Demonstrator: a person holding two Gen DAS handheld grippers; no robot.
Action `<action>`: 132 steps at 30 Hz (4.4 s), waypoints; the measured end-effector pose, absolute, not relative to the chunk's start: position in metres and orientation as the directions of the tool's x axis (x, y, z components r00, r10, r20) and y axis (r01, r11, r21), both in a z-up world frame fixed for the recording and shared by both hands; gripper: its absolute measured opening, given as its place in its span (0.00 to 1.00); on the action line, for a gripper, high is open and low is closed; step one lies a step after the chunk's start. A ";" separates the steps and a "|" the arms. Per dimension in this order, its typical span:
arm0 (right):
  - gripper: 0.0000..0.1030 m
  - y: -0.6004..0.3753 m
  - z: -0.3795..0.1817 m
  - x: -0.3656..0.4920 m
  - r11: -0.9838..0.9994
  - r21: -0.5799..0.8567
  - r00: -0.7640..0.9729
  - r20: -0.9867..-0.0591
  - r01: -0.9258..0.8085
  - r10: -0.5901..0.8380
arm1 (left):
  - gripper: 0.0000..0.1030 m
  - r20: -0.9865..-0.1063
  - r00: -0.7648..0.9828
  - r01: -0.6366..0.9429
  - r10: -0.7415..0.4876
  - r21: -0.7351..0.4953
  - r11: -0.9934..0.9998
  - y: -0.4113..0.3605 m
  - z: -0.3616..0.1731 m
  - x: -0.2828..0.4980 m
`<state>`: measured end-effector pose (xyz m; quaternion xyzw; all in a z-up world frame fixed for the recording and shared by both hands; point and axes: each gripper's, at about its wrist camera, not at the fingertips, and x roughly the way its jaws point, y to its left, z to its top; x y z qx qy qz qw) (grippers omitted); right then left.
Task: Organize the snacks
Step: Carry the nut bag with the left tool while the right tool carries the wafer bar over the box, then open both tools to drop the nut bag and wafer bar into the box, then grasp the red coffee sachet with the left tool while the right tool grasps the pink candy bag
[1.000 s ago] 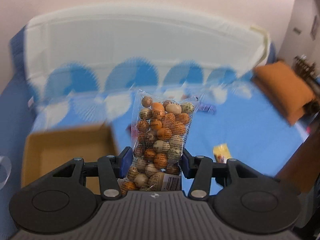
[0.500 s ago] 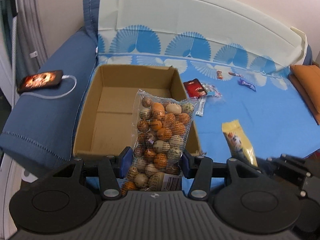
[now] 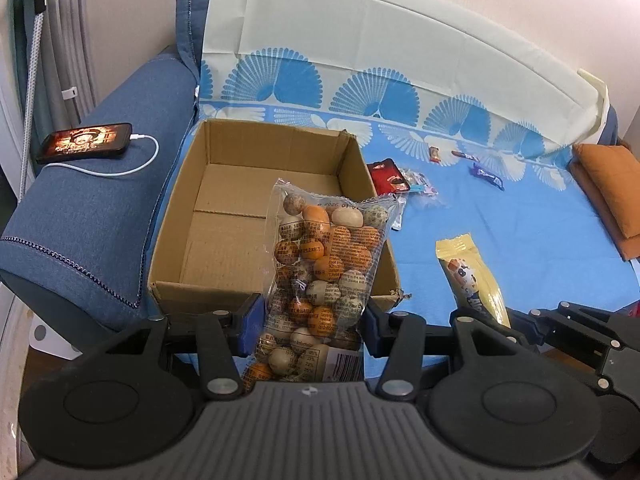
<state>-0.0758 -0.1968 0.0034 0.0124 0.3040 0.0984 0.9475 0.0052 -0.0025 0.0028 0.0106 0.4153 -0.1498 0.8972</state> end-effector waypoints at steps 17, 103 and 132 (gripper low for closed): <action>0.15 -0.202 -0.005 -0.031 0.983 0.091 0.765 -0.617 -0.162 0.183 | 0.54 -0.742 0.635 0.243 -0.214 -0.071 0.967 0.004 0.006 0.051; 0.91 -0.185 0.015 -0.055 0.994 0.052 0.836 -0.539 -0.092 0.106 | 1.00 -0.703 0.712 0.103 0.008 0.116 0.988 -0.011 -0.001 0.015; 0.91 -0.209 -0.005 -0.033 0.991 0.134 0.806 -0.584 -0.026 0.100 | 1.00 -0.727 0.684 0.088 0.051 0.152 0.984 -0.021 -0.010 0.044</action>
